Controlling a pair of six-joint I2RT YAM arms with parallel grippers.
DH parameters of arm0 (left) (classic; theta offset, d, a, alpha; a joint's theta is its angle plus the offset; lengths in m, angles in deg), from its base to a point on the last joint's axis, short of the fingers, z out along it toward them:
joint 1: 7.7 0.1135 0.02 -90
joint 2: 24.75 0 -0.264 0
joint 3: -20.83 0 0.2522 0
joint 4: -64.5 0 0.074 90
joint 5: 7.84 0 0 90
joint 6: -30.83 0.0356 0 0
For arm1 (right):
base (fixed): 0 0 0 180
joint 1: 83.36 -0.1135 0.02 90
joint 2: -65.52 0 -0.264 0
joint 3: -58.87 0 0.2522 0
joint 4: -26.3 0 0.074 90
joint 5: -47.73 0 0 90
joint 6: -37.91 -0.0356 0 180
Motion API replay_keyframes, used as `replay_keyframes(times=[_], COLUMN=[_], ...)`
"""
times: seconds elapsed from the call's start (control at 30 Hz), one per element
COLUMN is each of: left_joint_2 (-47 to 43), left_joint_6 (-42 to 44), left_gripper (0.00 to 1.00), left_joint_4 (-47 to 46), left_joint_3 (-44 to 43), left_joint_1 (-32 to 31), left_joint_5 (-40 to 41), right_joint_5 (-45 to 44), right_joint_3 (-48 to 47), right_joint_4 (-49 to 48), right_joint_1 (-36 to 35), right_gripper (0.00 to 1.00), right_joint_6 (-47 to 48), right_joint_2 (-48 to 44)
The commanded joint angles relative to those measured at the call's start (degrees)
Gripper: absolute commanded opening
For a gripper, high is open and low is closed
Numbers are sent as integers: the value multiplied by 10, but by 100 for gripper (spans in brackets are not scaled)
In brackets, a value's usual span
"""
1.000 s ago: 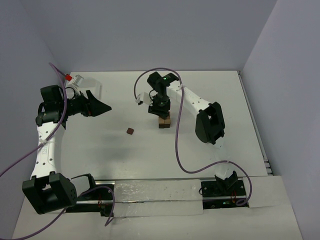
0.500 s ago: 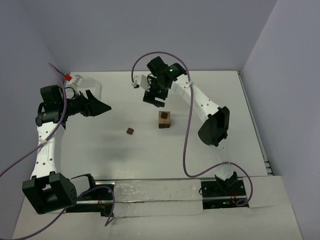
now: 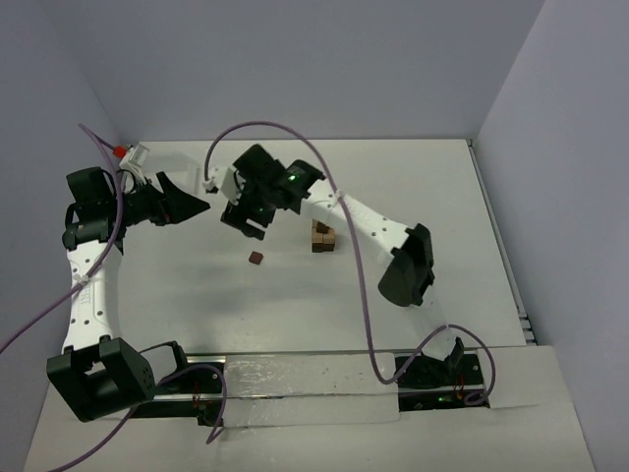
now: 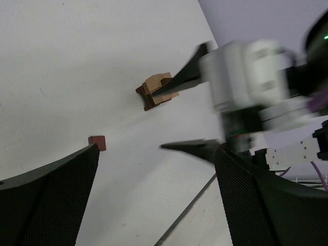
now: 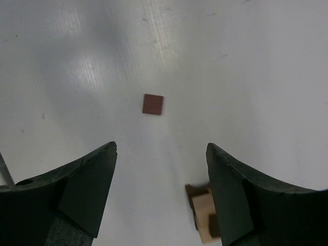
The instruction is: Build the wood block tower
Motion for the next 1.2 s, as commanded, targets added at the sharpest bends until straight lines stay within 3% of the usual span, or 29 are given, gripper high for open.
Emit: replay_keyframes(times=[0.0,0.53,1.0,1.17], left_joint_2=[-12,-3,-2,-2], left_joint_6=[13,41,45,48], left_gripper=[99,99,99,99], left_joint_4=[-6,2,-1,0], left_joint_3=[-41,-29,-23,-20], left_joint_1=[9,15,16,17], left_joint_5=[-21,-37,-40,-38], right_joint_5=[7,-2,-2,-9], right_joint_3=[-4,4,13,24], right_joint_4=[-39,-103,-96,-97], right_joint_1=[-9,-9,-12,-16], right_gripper=[77,78,61,48], right_joint_6=[-59,-45,-31,-19], right_joint_2=[78,160,190,191])
